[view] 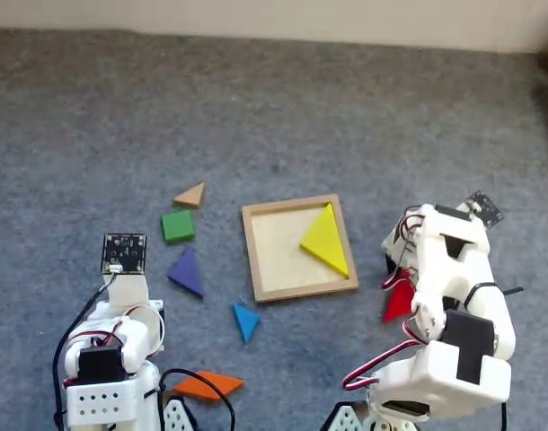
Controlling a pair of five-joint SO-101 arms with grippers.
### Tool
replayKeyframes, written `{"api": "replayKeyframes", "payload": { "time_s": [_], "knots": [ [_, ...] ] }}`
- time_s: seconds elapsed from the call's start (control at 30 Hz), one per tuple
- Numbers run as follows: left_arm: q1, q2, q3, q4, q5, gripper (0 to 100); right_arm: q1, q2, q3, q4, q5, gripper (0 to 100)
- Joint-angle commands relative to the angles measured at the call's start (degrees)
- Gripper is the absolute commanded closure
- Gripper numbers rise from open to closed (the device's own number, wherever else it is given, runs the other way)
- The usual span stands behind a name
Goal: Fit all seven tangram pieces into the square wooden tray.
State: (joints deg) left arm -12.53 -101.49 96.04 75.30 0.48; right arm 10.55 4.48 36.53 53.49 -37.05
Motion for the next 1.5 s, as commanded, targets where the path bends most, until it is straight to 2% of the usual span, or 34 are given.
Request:
{"api": "replayKeyframes", "payload": {
  "time_s": [0.0,0.97,1.03,1.2,1.47],
  "knots": [
    [-0.92,-2.86,1.1,0.35,-0.18,99,2.68,-0.22,-3.65,-1.01,-2.81,55.6],
    [-0.92,-2.86,1.1,0.35,-0.18,99,4.88,-0.22,-4.7,-1.01,-3.6,55.8],
    [-0.92,-2.86,1.1,0.35,-0.18,99,4.88,-0.22,-4.7,-1.01,-3.6,59.8],
    [-0.92,-2.86,1.1,0.35,-0.18,99,4.88,-0.31,-5.05,-1.01,-3.16,77.5],
    [-0.92,-2.86,1.1,0.35,-0.18,99,4.44,-4.97,-4.7,-0.92,-2.99,78.9]
  ]
}}
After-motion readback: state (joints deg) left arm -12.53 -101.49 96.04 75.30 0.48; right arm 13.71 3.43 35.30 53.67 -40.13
